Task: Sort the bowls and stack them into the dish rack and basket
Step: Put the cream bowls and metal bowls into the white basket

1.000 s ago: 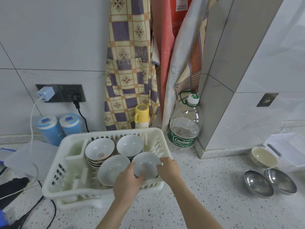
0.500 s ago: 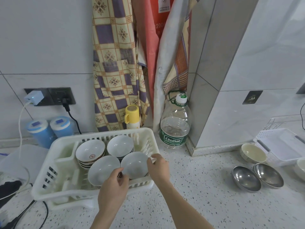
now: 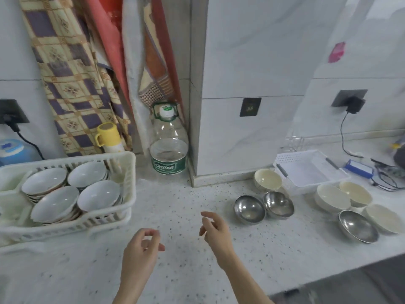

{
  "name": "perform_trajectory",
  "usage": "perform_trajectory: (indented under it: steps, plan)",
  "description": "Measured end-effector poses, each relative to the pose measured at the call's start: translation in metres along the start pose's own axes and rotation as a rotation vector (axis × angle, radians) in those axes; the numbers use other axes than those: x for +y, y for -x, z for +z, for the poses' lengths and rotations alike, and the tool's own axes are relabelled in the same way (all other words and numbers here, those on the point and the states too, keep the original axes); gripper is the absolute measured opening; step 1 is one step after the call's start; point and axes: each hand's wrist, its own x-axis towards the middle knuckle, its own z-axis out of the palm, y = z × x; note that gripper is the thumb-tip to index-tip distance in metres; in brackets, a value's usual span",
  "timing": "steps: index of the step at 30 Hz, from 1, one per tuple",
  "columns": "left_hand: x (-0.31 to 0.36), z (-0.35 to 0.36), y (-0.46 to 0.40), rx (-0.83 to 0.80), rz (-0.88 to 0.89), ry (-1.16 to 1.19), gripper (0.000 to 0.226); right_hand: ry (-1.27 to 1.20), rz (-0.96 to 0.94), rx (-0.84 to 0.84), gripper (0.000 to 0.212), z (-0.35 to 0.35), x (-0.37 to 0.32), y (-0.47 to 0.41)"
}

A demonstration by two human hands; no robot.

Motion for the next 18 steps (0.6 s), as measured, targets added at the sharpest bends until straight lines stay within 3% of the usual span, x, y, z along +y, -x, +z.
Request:
perform_trajectory:
  steps: [9, 18]
  plan:
    - [0.024, 0.171, 0.094, -0.313, -0.265, 0.182, 0.012, -0.061, 0.1, 0.313, 0.02, -0.204, 0.037, 0.037]
    - [0.05, 0.267, 0.105, -0.475, -0.289, 0.098, 0.014, -0.133, 0.178, 0.378, 0.021, -0.282, 0.039, 0.018]
